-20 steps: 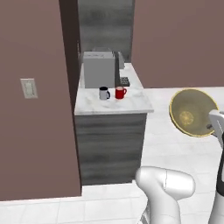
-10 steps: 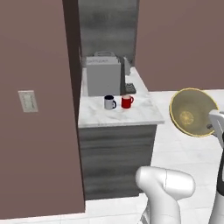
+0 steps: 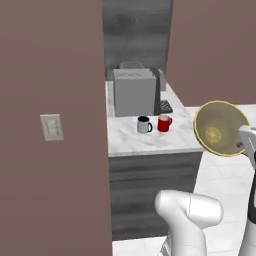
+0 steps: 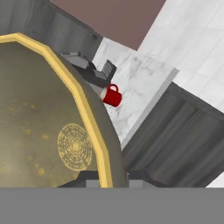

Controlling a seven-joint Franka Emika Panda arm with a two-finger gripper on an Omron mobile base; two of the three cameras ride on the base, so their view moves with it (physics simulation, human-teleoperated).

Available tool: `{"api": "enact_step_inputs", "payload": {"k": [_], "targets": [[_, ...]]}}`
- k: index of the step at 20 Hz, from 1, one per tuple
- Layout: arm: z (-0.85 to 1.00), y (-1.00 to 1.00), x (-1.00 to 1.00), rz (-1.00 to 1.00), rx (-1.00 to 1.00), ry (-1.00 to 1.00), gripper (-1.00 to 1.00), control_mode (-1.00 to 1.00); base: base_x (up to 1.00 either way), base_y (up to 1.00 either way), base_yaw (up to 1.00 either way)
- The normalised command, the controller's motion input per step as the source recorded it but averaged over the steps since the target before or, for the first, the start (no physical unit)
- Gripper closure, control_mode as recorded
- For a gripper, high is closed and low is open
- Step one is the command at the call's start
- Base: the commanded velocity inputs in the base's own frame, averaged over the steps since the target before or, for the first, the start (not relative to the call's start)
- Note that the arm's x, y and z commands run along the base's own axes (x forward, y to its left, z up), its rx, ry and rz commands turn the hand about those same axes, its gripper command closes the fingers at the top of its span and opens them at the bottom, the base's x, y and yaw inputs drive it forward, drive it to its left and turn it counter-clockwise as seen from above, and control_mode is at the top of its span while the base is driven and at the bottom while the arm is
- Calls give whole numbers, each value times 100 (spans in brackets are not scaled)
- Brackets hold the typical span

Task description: Clear the mugs and bowl far away from the sink.

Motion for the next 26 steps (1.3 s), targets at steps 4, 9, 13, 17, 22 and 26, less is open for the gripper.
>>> {"api": "enact_step_inputs", "payload": {"k": [4, 9, 13, 17, 22, 26], "targets": [[0, 0, 0, 0, 0, 0, 100, 100, 50, 41, -3], [0, 0, 0, 0, 0, 0, 100, 100, 38, 11, -5], [0, 0, 0, 0, 0, 0, 100, 100, 28, 0, -6], [0, 0, 0, 0, 0, 0, 100, 100, 23, 0, -6], [0, 0, 0, 0, 0, 0, 100, 100, 25, 0, -2], [0, 0, 0, 0, 0, 0, 100, 100, 31, 0, 1]]}}
